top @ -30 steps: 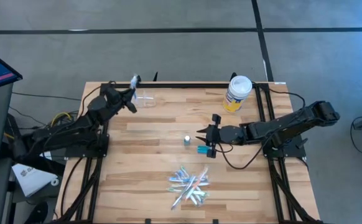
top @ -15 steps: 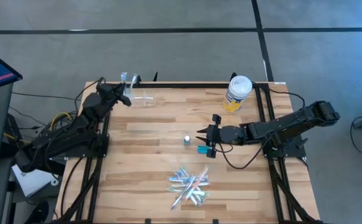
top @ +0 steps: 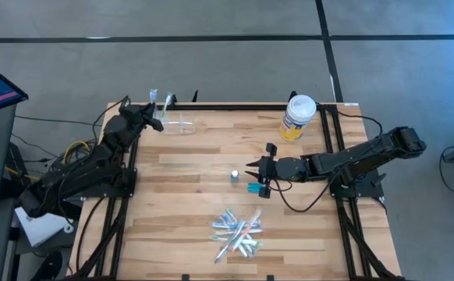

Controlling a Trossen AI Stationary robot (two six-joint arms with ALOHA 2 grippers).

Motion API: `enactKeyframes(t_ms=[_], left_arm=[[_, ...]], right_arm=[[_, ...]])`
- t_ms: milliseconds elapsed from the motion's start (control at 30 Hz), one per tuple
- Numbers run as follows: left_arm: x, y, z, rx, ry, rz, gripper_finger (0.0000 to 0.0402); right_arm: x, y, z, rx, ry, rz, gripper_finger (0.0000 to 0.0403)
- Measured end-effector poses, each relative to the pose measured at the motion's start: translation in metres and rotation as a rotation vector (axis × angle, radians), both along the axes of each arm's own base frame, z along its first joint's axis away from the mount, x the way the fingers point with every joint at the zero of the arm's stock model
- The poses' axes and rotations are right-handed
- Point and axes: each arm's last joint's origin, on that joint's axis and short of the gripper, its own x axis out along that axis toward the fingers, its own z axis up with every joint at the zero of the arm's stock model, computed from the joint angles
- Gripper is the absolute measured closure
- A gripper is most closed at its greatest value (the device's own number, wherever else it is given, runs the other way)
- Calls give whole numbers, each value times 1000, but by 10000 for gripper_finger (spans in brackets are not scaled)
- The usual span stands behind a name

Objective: Pick & Place toothbrushing station
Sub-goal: Put the blue toothbrush into the transparent organizer

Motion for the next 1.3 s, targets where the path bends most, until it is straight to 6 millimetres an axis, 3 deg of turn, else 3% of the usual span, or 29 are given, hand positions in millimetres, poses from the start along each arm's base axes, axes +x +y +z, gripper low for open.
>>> enactKeyframes(t_ms=[667,1300], left_arm=[[14,19,-15,-22,63,73,391],[22,30,-45,-161,172,118,391]], right_arm=[[1,0,1,-18,-10,10,306],[1,0,1,-16,-6,12,306]])
